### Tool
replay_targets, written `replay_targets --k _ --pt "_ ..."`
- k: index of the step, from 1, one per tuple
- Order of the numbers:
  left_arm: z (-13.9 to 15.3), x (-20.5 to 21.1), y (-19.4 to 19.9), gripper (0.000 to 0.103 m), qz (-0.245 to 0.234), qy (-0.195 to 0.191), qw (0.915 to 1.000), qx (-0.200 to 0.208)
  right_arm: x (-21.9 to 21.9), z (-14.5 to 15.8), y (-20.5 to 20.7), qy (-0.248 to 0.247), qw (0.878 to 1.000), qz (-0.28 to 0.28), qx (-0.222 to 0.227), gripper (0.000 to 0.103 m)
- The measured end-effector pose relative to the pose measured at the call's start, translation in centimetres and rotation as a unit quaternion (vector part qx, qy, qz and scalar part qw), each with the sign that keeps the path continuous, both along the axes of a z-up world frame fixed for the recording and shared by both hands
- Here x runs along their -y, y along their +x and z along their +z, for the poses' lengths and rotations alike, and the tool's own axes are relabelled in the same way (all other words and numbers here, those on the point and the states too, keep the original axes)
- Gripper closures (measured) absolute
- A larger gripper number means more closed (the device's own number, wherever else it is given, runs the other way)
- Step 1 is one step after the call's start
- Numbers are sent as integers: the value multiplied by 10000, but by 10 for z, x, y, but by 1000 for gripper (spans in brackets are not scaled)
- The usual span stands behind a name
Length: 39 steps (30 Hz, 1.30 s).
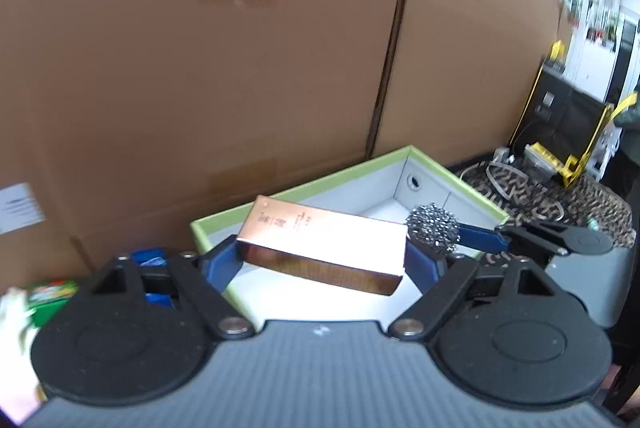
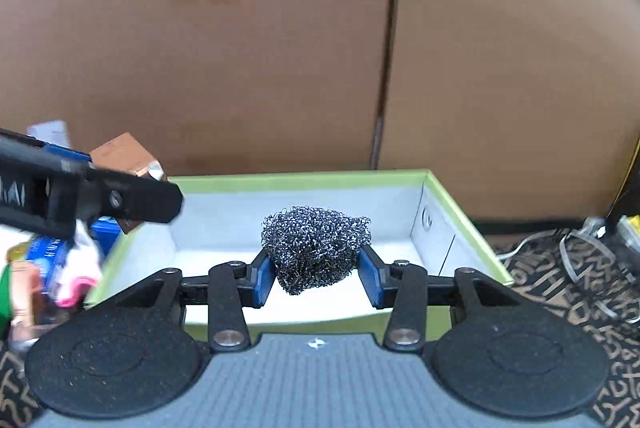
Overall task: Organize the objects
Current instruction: 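Carry both items into the lime-green box and open both tools, then withdraw both tools from the green box back to the pile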
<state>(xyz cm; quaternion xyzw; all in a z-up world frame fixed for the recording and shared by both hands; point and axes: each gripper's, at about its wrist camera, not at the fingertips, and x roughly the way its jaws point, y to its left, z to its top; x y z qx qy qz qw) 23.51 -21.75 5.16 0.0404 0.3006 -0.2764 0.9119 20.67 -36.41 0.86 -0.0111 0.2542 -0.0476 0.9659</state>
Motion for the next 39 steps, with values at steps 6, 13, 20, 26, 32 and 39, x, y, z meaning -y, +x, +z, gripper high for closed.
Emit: replay_targets --k 6,13,20,26,32,39 --pt "-32 20 35 17 83 239 9996 -154 10 -22 37 -31 9986 -26 -522 54" --pt "-43 16 44 0 99 34 9998 -169 7 -30 46 -203 9971 9 -727 32" --pt "-13 -7 27 0 232 -360 9991 -57 6 0 20 -681 9971 -185 -280 23" --pt "26 -46 -30 0 444 -576 9963 468 -4 40 -48 -92 9965 -287 782 9" --pt "33 -99 -90 0 773 -826 9919 584 -41 45 -117 267 9900 -29 1385 4" --pt "9 -160 -150 0 1259 -722 9875 614 -97 15 -149 478 9890 334 1362 4"
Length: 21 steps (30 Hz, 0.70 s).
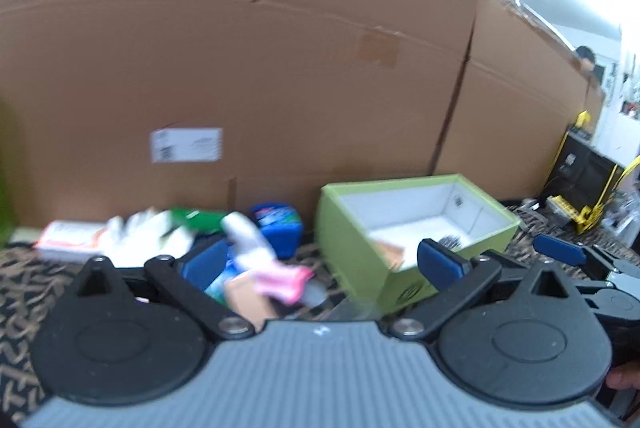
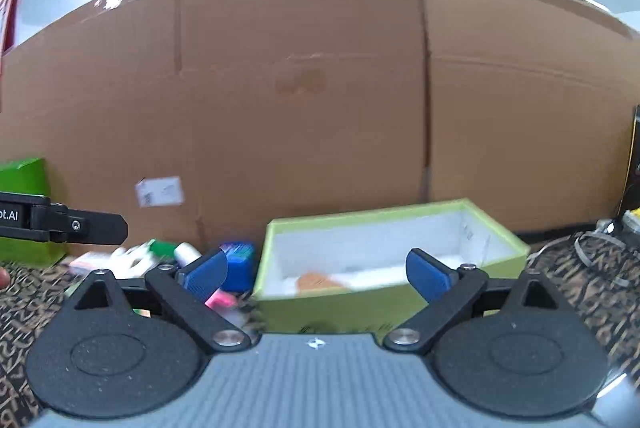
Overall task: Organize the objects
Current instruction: 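Withdraw both tools from the green box back to the pile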
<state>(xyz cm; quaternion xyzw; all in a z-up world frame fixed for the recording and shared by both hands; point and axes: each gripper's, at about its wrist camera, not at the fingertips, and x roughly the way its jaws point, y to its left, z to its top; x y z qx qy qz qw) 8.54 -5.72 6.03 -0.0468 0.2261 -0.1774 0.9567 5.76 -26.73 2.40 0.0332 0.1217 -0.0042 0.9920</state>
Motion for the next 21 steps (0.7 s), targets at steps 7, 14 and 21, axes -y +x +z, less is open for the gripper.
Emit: replay_targets --k 7,14,21 --pt "-40 -39 -23 0 376 -132 9982 -448 -40 -34 -12 180 9986 316 -373 4" --pt "-81 -72 -23 0 728 36 9940 -819 -80 -57 -6 -232 9950 654 -718 4" --pt "-90 -95 -9 0 656 88 9940 -869 -104 -62 10 -345 9906 973 -897 10"
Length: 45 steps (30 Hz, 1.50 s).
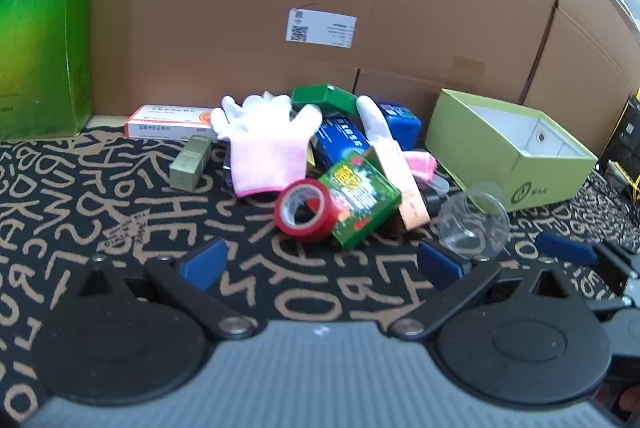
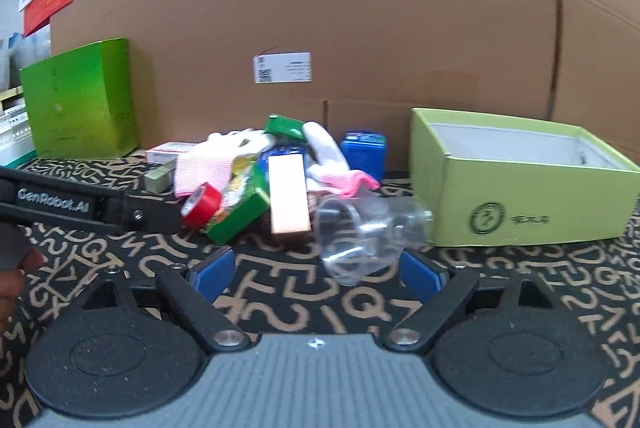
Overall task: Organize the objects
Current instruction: 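Withdraw both tools from the green box back to the pile, then grasp the red tape roll with the left tool while the right grasps the green packet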
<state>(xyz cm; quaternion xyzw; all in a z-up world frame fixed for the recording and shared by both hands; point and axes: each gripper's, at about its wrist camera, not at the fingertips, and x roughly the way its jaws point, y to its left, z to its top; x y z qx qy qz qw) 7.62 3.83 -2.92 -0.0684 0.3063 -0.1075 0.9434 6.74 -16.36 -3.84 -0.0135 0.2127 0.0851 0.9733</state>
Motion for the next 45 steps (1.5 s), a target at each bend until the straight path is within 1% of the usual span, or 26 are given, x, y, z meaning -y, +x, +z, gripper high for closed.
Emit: replay_targets --k 3,8,11,13,17,18,21,24,26,27,29,32,33,34,35,38,39,43,45 --pt "-1 -6 11 1 141 -193 9997 -54 -6 0 3 -34 10000 47 -13 11" --pt "-10 -9 42 9 235 -434 9984 -269 -15 -3 8 -69 9999 136 -63 11" --pt "-17 -5 63 15 197 -484 9978 -418 -21 -3 9 -136 9997 215 -51 13" --pt "-21 -3 74 29 116 -477 9973 -537 -26 -2 11 -199 9994 293 -23 14" --pt "-26 -7 86 45 31 -615 9959 -656 -37 0 19 -374 9982 473 38 18" --pt "-26 -9 87 55 12 -663 9955 -681 -40 0 22 -424 9977 523 64 18" --pt "-28 -14 87 55 -113 -661 9953 -692 -51 0 33 -647 9956 677 103 18" --pt "-26 -13 82 56 -244 -519 9963 -642 -64 -5 49 -958 9919 821 126 18" --pt "-23 -13 78 56 -300 -405 9968 -626 -74 -9 60 -1255 9882 873 133 19" --pt "-21 -14 75 56 -312 -319 9970 -629 -78 -12 65 -1426 9856 891 149 19" --pt "-16 -15 69 56 -284 -24 9977 -621 -84 -16 74 -1689 9812 920 156 21" --pt "-11 -19 61 56 -164 467 9972 -565 -91 -19 84 -1932 9769 899 147 23" --pt "-11 -20 61 56 -82 603 9965 -570 -93 -20 85 -2058 9748 844 195 26" --pt "-11 -21 62 56 -30 680 9961 -561 -94 -20 85 -2151 9730 802 240 33" --pt "-11 -22 63 56 -8 668 9963 -544 -95 -19 84 -2200 9722 757 265 36" --pt "-13 -26 70 56 15 428 9969 -656 -90 -16 77 -1896 9787 789 54 37" --pt "-15 -25 72 56 11 406 9969 -675 -87 -14 72 -1769 9807 833 -54 37" --pt "-23 -22 75 56 -42 465 9961 -752 -75 -9 45 -1122 9868 1047 -518 36" --pt "-24 -22 75 55 -39 464 9962 -732 -70 -7 35 -877 9883 1076 -632 36"
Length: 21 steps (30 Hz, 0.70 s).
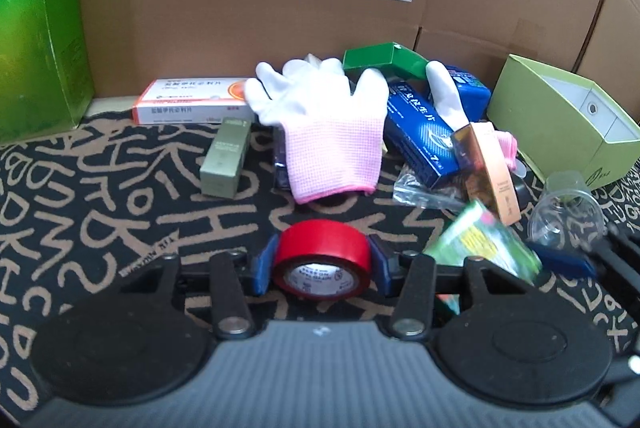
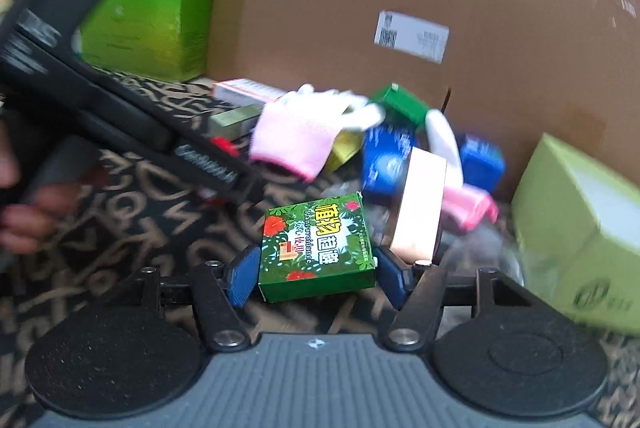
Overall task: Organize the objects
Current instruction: 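Grasp the red tape roll with the left tool while the right grasps the green packet, then carry both items into the lime-green box and open both tools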
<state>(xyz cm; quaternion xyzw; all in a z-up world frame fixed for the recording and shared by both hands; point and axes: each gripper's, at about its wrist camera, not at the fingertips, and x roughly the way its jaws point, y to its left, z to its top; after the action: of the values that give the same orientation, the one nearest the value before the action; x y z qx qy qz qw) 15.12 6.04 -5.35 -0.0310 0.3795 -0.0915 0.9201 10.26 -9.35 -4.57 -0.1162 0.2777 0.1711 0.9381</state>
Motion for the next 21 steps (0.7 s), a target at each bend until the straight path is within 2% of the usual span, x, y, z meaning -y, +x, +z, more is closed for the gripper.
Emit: replay_targets --k 3,13,17,21 --pt "1 1 -1 57 -80 52 10000 -8 2 -1 -7 106 9999 9 -42 36" --pt "0 1 -5 57 -64 157 9998 -39 -11 -8 9 -19 10000 5 -2 38" --pt "3 1 -10 57 -46 75 9999 -60 -2 -5 4 326 9995 10 -56 39" --pt "16 5 -19 57 -79 29 9999 61 8 7 -7 583 9982 -43 124 39"
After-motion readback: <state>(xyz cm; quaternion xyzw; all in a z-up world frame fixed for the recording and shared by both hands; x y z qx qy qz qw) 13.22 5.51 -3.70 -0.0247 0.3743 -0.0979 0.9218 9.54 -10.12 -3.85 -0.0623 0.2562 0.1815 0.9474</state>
